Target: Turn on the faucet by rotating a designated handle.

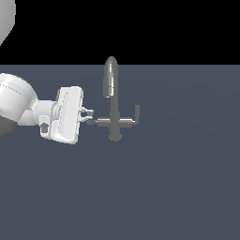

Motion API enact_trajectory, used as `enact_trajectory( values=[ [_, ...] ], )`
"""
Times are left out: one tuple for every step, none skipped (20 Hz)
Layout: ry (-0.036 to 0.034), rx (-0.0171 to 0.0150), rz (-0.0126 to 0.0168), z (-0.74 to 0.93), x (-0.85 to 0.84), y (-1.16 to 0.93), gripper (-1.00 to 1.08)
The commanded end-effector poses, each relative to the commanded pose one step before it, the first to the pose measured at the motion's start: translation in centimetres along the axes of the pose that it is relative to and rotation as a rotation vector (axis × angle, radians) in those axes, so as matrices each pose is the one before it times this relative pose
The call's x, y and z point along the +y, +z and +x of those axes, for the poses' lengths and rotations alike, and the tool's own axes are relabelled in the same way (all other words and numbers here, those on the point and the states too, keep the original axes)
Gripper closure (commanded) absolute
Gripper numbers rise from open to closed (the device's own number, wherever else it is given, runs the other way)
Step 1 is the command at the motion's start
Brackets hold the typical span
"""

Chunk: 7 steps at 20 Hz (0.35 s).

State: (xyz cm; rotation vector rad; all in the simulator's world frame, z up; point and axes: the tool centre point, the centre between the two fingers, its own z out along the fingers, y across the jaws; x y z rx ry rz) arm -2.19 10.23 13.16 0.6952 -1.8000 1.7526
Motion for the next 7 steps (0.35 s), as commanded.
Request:
enact_trajectory(
  values=[
    [-0.02114, -0.00124, 0.00282, -0.787, 2.373, -0.016, 1.08],
    [-0.00252, 0.00037, 0.00041, -0.217, 0.662, -0.004, 1.08],
    [-0.00261, 0.00038, 0.00042, -0.221, 0.665, -0.005, 1.08],
    [-0.00253, 0.00036, 0.0004, -0.218, 0.662, -0.005, 1.08],
    [-0.00253, 0.00035, 0.00039, -0.22, 0.661, -0.005, 1.08],
    [-0.00262, 0.00035, 0.00039, -0.227, 0.662, -0.006, 1.08],
    [0.0, 0.0, 0.0, 0.0, 0.0, 0.0, 1.08]
  ],
)
